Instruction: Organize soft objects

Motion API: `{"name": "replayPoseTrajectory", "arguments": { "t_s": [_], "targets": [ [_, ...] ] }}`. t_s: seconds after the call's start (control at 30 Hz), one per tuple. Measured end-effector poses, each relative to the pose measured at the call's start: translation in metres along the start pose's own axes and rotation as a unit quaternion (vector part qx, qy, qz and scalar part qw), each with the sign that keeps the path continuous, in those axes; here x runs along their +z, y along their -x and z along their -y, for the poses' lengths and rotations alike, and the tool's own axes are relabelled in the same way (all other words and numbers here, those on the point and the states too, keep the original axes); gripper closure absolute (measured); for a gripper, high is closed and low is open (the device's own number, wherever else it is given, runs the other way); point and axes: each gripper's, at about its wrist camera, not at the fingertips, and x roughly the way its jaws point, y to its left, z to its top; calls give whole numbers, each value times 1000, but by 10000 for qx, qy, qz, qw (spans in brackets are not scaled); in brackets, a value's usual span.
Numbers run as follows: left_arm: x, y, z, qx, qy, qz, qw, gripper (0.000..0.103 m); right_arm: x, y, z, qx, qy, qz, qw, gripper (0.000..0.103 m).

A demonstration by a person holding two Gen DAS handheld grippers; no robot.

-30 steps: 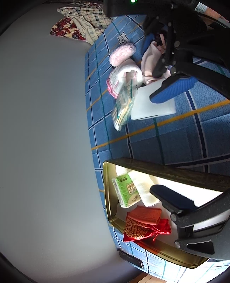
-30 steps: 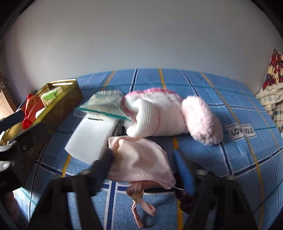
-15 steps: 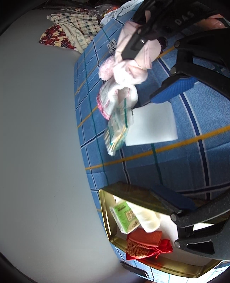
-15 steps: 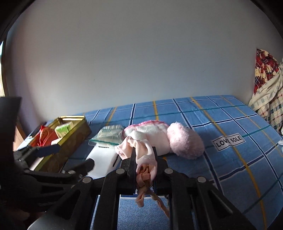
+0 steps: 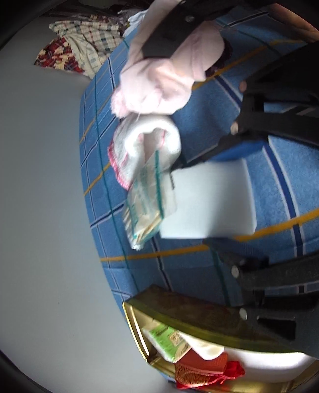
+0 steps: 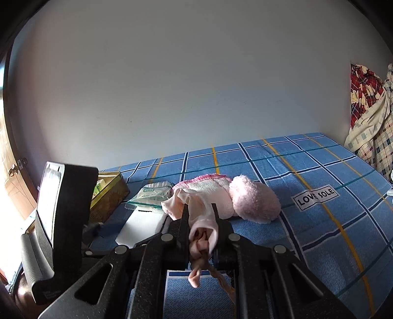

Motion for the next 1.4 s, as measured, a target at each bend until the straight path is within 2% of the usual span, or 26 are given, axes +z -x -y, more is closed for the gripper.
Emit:
{"name": "replayPoseTrajectory", "arguments": {
  "t_s": [0.1,0.23,0.57,0.67,1.07,1.4],
  "targets": [
    [-3,6,3,74,-103,108,9999,48,-1,1,-1,-26,16,27,10000,89],
    [-6,15,-6,31,59,268,9996,49,-2,6,-3,-82,73,133,9999,89],
    [-19,57,-17,520,183,1313,9898,49,-5,21,-24,-189,483,619,9967,89],
    [-22,64,-22,612,240,1494,9866,49,-5,24,-30,-243,584,722,9954,89],
    [-39,81,-43,637,637,1753,9804,49,-7,23,-46,-183,690,864,9937,89],
    [-48,88,-53,661,749,1836,9779,49,-11,25,-65,-59,851,962,9917,89]
  ]
}}
